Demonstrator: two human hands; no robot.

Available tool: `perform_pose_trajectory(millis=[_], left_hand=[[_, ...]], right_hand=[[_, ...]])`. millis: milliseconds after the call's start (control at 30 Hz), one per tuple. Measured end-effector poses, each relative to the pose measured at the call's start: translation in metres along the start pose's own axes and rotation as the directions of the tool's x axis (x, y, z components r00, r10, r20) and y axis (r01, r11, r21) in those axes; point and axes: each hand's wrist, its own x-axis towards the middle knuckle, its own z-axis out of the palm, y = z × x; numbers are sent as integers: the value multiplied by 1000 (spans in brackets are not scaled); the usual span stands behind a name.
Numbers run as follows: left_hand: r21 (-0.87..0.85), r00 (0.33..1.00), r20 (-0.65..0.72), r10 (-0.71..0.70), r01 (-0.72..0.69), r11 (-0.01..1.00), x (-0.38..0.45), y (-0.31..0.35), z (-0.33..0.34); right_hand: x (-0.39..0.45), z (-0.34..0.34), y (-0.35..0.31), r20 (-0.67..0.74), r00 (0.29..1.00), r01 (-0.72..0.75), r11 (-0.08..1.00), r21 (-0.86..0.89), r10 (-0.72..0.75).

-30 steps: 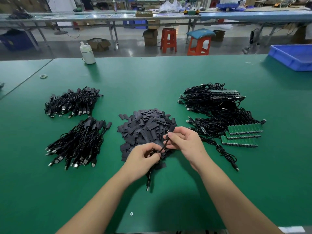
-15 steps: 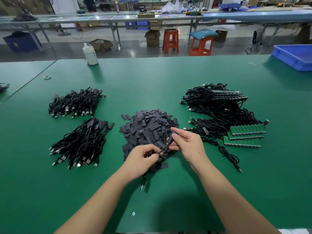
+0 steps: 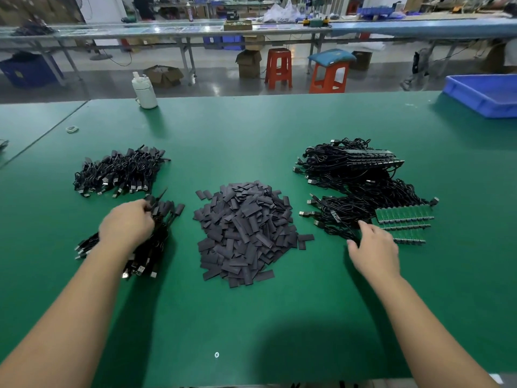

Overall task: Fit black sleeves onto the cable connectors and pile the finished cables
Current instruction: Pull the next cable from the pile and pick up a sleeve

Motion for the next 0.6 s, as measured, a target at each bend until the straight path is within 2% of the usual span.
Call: perform_pose_trajectory(millis=[67, 133, 200, 267, 367, 433, 500, 600], left_hand=[[114, 995, 92, -36, 25, 993, 5, -15, 7], [245, 991, 111, -72, 43, 968, 4, -21, 15], [296, 999, 7, -51, 46, 954, -1, -18, 20], [274, 990, -132, 51, -13, 962, -10, -8, 22], [124, 939, -234, 252, -228, 966, -29, 17, 24], [19, 904, -142, 403, -405, 914, -46, 39, 29], [-68, 850, 42, 526, -522, 850, -62, 56, 38], [-95, 800, 204, 565, -558, 824, -75, 70, 52]], right_hand=[[-1, 4, 6, 80, 997, -17, 999, 43, 14], [-5, 7, 7, 107, 994, 2, 998, 56, -8], [-8, 9, 7, 75, 997, 14, 999, 49, -18], [-10, 11, 5, 21, 1000, 15, 998, 60, -16], [-11, 12, -2, -13, 1000, 21, 999, 47, -20], [-11, 12, -9, -7, 999, 41, 999, 7, -41], [-11, 14, -19, 50, 993, 103, 995, 8, -103], [-14, 19, -32, 137, 972, 188, 982, 30, -190]])
